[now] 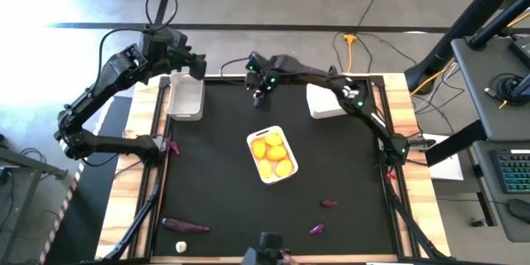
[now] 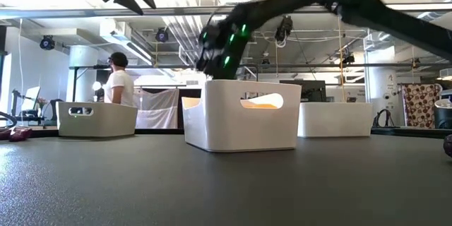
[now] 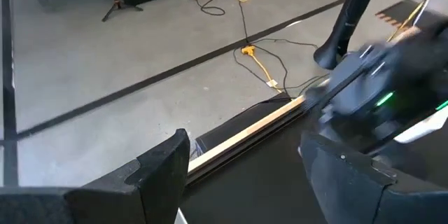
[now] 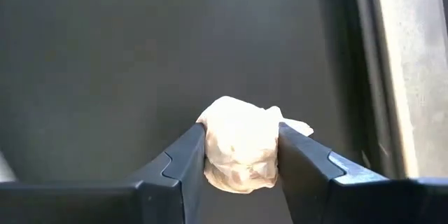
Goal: Sort produce into baskets
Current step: Put the garlic into the top white bin
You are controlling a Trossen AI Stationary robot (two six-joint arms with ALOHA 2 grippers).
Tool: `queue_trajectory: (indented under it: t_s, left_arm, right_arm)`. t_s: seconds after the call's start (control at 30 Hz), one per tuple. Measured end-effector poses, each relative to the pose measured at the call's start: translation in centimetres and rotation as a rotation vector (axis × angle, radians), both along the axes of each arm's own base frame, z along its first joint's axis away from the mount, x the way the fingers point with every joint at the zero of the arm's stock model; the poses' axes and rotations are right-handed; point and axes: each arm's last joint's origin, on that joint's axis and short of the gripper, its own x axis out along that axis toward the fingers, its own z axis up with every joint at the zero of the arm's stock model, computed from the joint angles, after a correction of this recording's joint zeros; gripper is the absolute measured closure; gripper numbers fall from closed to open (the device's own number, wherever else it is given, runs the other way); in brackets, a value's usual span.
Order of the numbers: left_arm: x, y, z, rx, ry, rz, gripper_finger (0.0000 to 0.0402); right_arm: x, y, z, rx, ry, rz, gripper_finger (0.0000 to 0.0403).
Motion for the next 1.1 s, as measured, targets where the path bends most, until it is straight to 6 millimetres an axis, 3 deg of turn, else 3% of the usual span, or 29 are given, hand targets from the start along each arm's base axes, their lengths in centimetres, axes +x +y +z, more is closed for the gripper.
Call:
queue_trajectory:
  t_s: [0.2,0.33,0.47,0.6,0.73,0.83,0.97,1.1]
  left_arm:
    - [0.1,0.0,0.1,0.05,0.051,-0.063,0.0147]
    - [0.5,-0.2,0.0,0.016,0.027,-0.236,0.0147]
    - [1.2,-0.2,-0.3,-0.021,0.01,-0.36,0.0147]
    - [1.8,0.1,-0.8,-0.054,0.01,-0.374,0.0147]
    - [2.8,0.1,-1.5,-0.111,0.0,-0.378,0.0147]
    - [3.7,-0.4,-3.0,-0.165,0.023,-0.402,0.0147]
    - [4.8,-1.7,-5.6,-0.286,0.049,-0.432,0.0147]
    - [5.5,-3.5,-7.3,-0.384,0.084,-0.463,0.0147]
  right_arm:
    - [-4.8,2.0,8.7,-0.003,0.01,-0.012,0.0259]
    - [-8.6,3.2,14.2,-0.042,-0.026,-0.122,0.026]
    - [-12.1,4.7,18.2,-0.101,-0.041,-0.26,0.0257]
    - [-15.0,5.9,20.5,-0.134,-0.041,-0.384,0.0256]
    - [-16.9,6.2,20.9,-0.139,-0.015,-0.486,0.0256]
    - [-17.7,6.2,19.7,-0.12,0.035,-0.543,0.0255]
    - [-18.6,5.8,16.2,-0.069,0.158,-0.604,0.0255]
    - [-19.0,4.6,11.0,-0.045,0.231,-0.639,0.0255]
